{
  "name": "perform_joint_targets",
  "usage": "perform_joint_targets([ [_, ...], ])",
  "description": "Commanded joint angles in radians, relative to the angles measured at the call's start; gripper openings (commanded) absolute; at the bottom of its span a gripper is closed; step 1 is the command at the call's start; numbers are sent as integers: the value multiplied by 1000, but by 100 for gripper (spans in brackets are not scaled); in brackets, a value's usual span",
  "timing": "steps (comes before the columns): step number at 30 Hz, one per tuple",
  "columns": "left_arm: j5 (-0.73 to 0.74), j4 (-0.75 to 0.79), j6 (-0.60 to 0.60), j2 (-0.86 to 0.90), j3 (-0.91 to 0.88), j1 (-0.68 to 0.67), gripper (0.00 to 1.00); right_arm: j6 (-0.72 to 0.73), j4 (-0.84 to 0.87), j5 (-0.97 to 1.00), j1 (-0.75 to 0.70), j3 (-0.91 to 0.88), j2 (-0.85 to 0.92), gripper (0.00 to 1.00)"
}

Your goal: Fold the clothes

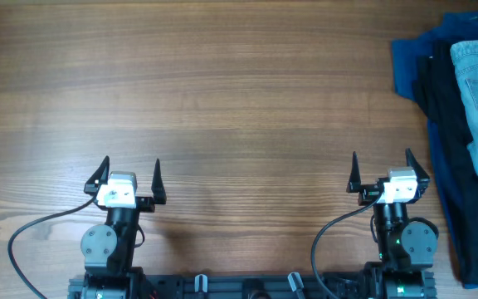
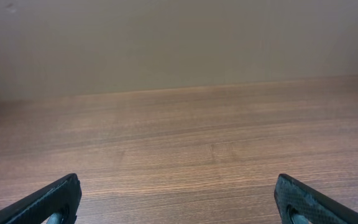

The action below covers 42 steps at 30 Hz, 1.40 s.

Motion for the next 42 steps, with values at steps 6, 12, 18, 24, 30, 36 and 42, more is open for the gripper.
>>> perform_joint_targets([
  [6, -6, 1, 15, 2, -8, 2, 100, -21, 4, 14, 0, -2, 5, 100],
  [12, -6, 1, 14, 2, -8, 2, 100, -17, 1, -19, 0, -2, 7, 100],
  [18, -6, 1, 15, 2, -8, 2, 100, -17, -1, -48, 0, -2, 7, 100],
  [24, -6, 1, 15, 2, -8, 2, 100, 143, 4, -47, 0, 33, 7, 100],
  [30, -6, 1, 14, 2, -8, 2, 100, 175, -81, -47, 0, 335, 84, 100],
  [36, -6, 1, 14, 2, -8, 2, 100, 219, -228, -44, 0, 746, 481, 100],
  [42, -6, 1, 14, 2, -8, 2, 100, 185, -415, -40, -1, 1159, 873, 100],
])
